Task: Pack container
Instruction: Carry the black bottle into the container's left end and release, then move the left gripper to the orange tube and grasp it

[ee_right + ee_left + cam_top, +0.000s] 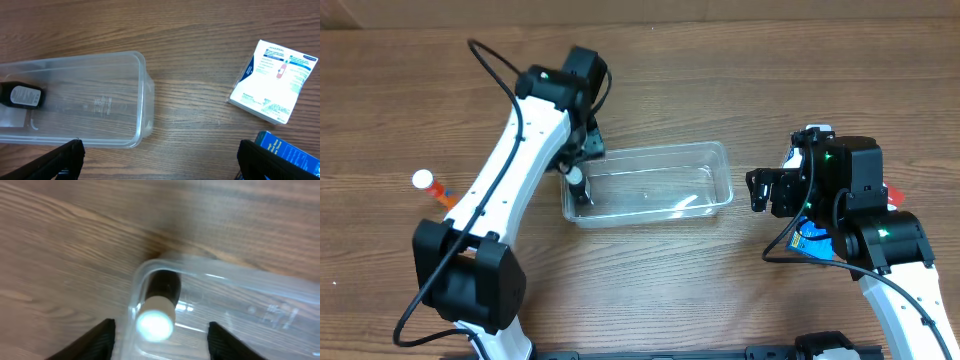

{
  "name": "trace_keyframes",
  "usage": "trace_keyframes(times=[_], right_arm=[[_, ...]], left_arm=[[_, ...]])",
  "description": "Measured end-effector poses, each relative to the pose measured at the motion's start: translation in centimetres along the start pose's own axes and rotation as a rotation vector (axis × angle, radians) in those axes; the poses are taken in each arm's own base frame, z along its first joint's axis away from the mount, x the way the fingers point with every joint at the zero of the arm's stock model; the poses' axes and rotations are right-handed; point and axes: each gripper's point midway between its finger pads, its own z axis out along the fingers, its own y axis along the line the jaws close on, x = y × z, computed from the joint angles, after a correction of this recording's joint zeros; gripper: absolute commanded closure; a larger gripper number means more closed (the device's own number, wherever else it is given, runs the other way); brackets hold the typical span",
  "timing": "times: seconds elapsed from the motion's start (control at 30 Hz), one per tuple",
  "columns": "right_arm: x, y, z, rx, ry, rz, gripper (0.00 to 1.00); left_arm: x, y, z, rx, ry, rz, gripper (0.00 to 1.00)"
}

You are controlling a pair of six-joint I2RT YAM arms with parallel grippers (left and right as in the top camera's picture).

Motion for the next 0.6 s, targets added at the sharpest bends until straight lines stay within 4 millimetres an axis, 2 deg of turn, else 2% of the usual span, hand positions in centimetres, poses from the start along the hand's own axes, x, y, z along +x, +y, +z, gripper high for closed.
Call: trace_keyframes(times=[0.1,0.13,0.2,0.23,0.27,0.3,0.4,0.43,0.6], right_arm=[[0.0,0.0,0.0,0.0,0.0,0.0,0.0],[0.0,0.0,0.0,0.0,0.0,0.0,0.0],[0.0,0.0,0.0,0.0,0.0,0.0,0.0],[0.0,0.0,0.0,0.0,0.0,0.0,0.0],[0.0,0.0,0.0,0.0,0.0,0.0,0.0],[0.0,0.0,0.0,0.0,0.0,0.0,0.0],[0.0,0.0,0.0,0.0,0.0,0.0,0.0],[0.0,0.0,0.0,-0.001,0.0,0.0,0.0],[0.0,0.0,0.0,0.0,0.0,0.0,0.0]], left_arm=[[-1.3,0.7,-3.2,0.005,-0.062,-0.002,0.06],[-1.5,1.4,-4.1,0.005,-0.074,-0.013,0.05],[-1.7,4.3,-6.1,-0.002,-0.091,-0.07,0.01],[-1.7,4.7,-6.2,-0.003,-0.092,-0.078,0.0],[-2.1,7.9,-7.7,-0.014,-0.11,-0.154,0.0],[-2.1,9.9,-8.3,-0.023,-0.114,-0.2,0.0],[-2.7,16.3,-9.3,-0.053,-0.13,-0.357,0.0],[-2.9,19.2,-9.2,-0.069,-0.125,-0.424,0.0],[-3.2,24.0,-8.1,-0.059,-0.104,-0.531,0.0]])
